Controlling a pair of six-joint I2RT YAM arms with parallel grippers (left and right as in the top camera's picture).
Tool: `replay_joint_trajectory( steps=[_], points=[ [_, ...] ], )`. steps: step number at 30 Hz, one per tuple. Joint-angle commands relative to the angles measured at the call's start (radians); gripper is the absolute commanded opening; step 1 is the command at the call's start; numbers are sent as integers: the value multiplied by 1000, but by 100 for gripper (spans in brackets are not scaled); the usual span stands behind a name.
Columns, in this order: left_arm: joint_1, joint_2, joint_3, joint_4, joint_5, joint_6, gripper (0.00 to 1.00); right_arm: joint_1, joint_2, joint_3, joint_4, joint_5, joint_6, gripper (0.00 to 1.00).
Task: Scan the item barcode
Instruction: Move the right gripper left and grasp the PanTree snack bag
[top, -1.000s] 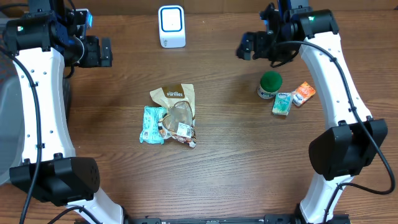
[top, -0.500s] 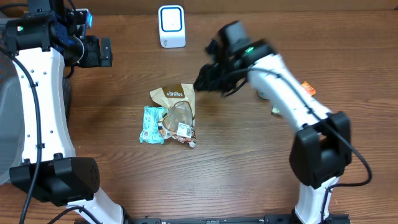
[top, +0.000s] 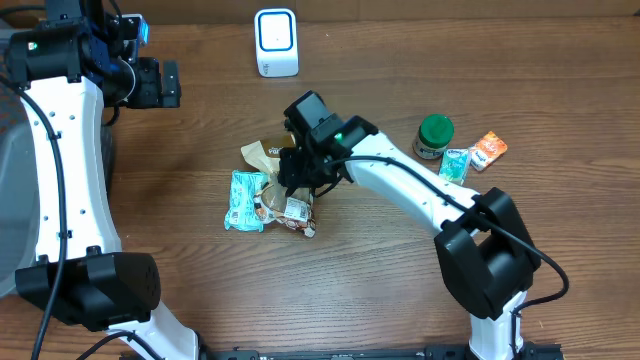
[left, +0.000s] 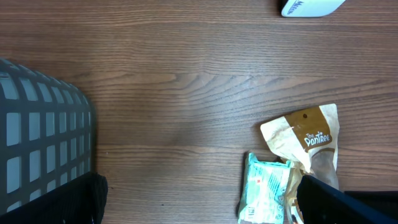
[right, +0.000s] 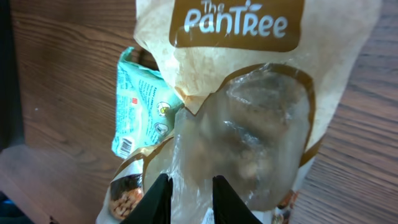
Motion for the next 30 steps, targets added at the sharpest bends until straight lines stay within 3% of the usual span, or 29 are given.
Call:
replay_joint_trajectory(
  steps=[1,9,18,30],
  points=[
    [0,8,9,1,-4,20,100,8,54,-13,31,0,34,18],
    [0,8,9,1,-4,20,100,11,157,-13,34,-30,50,13],
    [0,8,9,1,-4,20,100,-6,163,11,-21,137,47,11],
    [0,8,9,1,-4,20,99,-45,125,339,-391,313,22,15]
  ],
)
